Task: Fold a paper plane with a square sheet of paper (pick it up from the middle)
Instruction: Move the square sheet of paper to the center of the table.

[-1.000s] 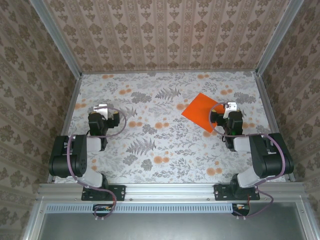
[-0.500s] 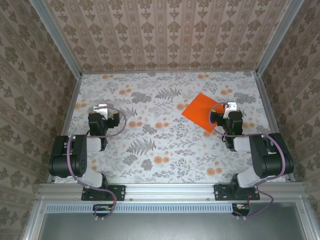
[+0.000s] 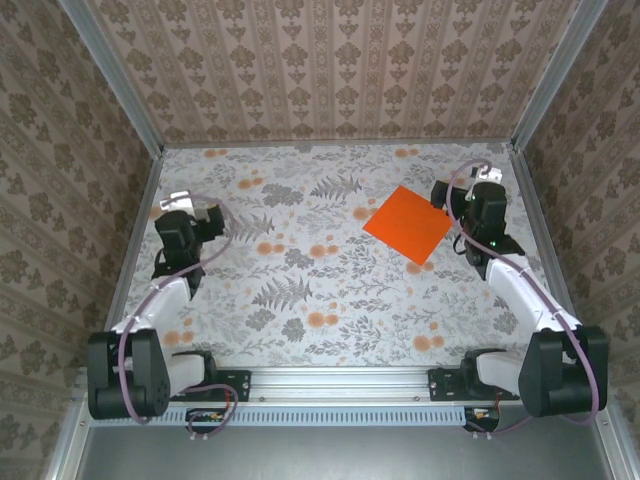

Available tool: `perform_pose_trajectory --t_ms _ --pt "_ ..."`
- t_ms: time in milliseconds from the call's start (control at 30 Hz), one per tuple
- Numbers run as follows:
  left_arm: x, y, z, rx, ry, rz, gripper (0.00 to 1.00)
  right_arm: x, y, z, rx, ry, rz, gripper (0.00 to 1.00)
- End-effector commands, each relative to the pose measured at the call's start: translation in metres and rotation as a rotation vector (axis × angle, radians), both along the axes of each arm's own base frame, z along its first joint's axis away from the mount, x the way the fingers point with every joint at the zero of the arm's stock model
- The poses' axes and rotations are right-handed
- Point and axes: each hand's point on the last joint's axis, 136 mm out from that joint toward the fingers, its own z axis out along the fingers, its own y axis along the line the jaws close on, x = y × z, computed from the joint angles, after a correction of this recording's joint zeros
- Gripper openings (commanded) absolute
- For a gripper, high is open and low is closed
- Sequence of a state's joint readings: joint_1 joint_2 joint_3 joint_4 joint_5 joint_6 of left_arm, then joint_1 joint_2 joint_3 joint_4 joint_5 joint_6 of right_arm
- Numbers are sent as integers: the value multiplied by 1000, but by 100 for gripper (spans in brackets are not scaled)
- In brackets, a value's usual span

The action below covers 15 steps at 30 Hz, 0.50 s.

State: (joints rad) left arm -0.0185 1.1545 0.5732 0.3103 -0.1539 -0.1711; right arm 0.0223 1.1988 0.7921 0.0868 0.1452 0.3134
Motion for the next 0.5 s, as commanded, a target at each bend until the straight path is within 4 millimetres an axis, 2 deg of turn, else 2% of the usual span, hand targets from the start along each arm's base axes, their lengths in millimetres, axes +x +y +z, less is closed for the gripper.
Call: perform_pose_trajectory --t_ms 0,167,300,467 --pt "-19 -10 -8 -202 155 30 100 -27 21 -54 182 293 23 100" --pt "-18 -40 0 -303 174 -114 100 -24 63 -78 379 413 172 100" --pt "-15 -48 -2 -318 197 -155 100 -18 84 -107 447 514 200 100" --pt "-14 -50 -6 -307 220 -175 100 -12 105 -138 443 629 214 96"
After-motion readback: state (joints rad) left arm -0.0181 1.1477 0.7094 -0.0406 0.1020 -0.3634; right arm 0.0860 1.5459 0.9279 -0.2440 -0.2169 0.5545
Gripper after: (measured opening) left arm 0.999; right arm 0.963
